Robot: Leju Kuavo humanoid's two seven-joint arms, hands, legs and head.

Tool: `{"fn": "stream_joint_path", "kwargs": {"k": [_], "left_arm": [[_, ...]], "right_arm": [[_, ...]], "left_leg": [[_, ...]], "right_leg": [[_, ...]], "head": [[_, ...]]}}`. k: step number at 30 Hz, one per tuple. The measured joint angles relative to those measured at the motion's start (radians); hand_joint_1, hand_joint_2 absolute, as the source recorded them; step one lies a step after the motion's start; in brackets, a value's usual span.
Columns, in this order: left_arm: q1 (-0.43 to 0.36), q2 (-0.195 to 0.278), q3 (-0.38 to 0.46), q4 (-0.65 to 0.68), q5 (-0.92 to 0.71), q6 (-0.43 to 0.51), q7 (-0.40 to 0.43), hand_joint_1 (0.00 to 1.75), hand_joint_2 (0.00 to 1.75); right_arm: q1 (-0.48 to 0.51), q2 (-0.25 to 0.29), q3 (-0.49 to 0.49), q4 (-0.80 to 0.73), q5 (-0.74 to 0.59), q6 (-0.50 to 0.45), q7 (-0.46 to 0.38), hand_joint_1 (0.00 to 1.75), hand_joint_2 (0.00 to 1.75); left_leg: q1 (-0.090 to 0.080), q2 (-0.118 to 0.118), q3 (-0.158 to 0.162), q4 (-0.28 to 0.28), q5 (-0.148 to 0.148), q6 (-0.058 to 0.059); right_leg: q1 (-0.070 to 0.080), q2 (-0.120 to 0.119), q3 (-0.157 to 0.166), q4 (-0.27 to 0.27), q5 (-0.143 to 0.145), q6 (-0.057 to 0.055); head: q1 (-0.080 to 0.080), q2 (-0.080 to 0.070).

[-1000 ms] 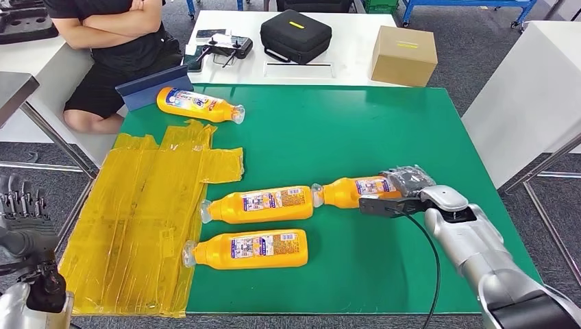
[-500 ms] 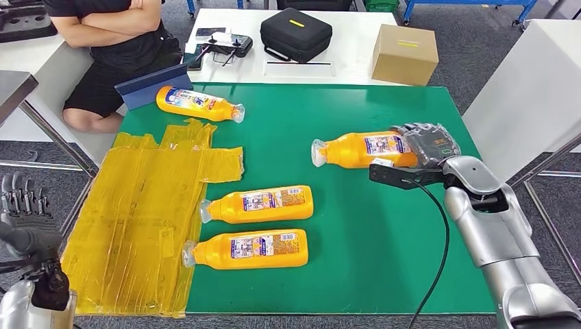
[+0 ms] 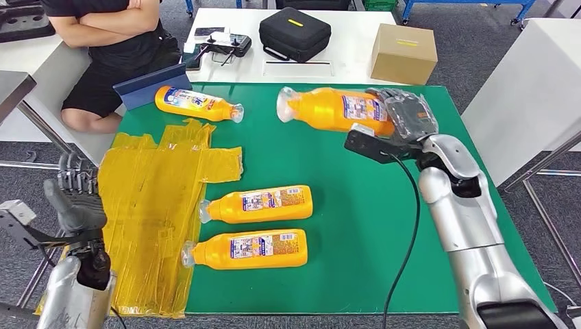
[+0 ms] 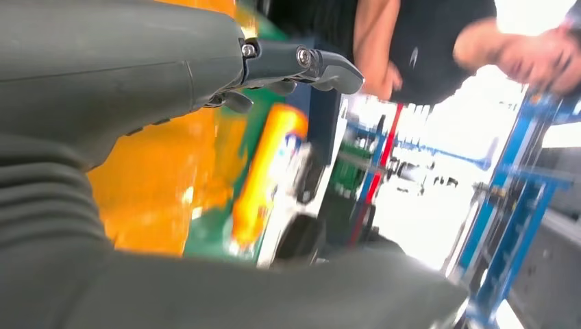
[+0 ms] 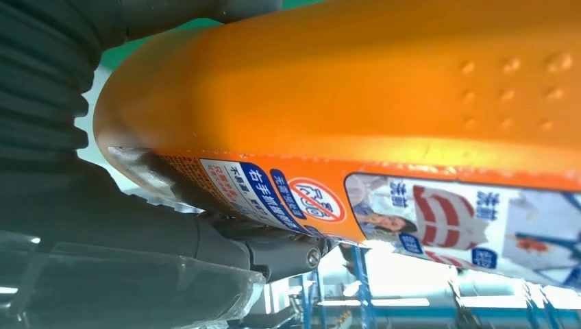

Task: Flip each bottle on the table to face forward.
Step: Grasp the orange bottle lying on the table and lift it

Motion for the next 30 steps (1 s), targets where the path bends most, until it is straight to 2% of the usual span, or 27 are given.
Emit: {"fn": "stream_joint_path", "kwargs": {"k": [3, 8, 11, 18, 30], "left_arm": [[-0.013, -0.016, -0.035, 0.007, 0.005, 0.007, 0.0, 0.0, 1.75], [-0.016, -0.033, -0.09, 0.008, 0.043, 0.009, 0.0, 0.0, 1.75], [-0.017, -0.04, -0.124, 0.008, 0.061, 0.016, -0.002, 0.0, 1.75], [-0.018, -0.04, -0.172, 0.004, 0.103, 0.022, 0.007, 0.0, 1.75], [-0.034, -0.041, -0.265, -0.021, 0.139, 0.058, 0.025, 0.0, 1.75]], "right_arm": [[-0.027, 0.05, 0.007, 0.025, -0.051, -0.027, 0.0, 1.75, 1.75], [-0.043, 0.136, 0.011, 0.088, -0.236, -0.094, -0.036, 1.75, 1.75], [-0.051, 0.175, 0.019, 0.14, -0.279, -0.126, -0.049, 1.75, 1.75], [-0.064, 0.214, 0.054, 0.225, -0.395, -0.114, -0.075, 1.75, 1.75], [-0.073, 0.319, 0.151, 0.332, -0.559, -0.115, -0.078, 1.75, 1.75]], "left_leg": [[0.0, -0.001, 0.0, 0.0, 0.0, 0.0], [0.001, -0.001, 0.0, 0.0, 0.0, -0.001], [0.001, -0.002, -0.001, 0.0, 0.0, 0.0], [0.0, -0.002, -0.001, 0.0, 0.001, 0.0], [0.002, -0.002, -0.001, 0.0, 0.001, -0.001]], "right_leg": [[0.0, -0.001, 0.0, 0.0, 0.0, 0.0], [0.0, -0.001, 0.0, 0.001, 0.0, 0.0], [0.0, -0.001, 0.0, 0.0, 0.0, 0.0], [0.0, -0.001, 0.0, 0.0, 0.0, 0.0], [0.0, -0.002, -0.001, 0.001, 0.0, 0.0]], "head": [[0.0, 0.0], [0.0, 0.0], [0.0, 0.0], [0.0, 0.0], [0.0, 0.0]]}}
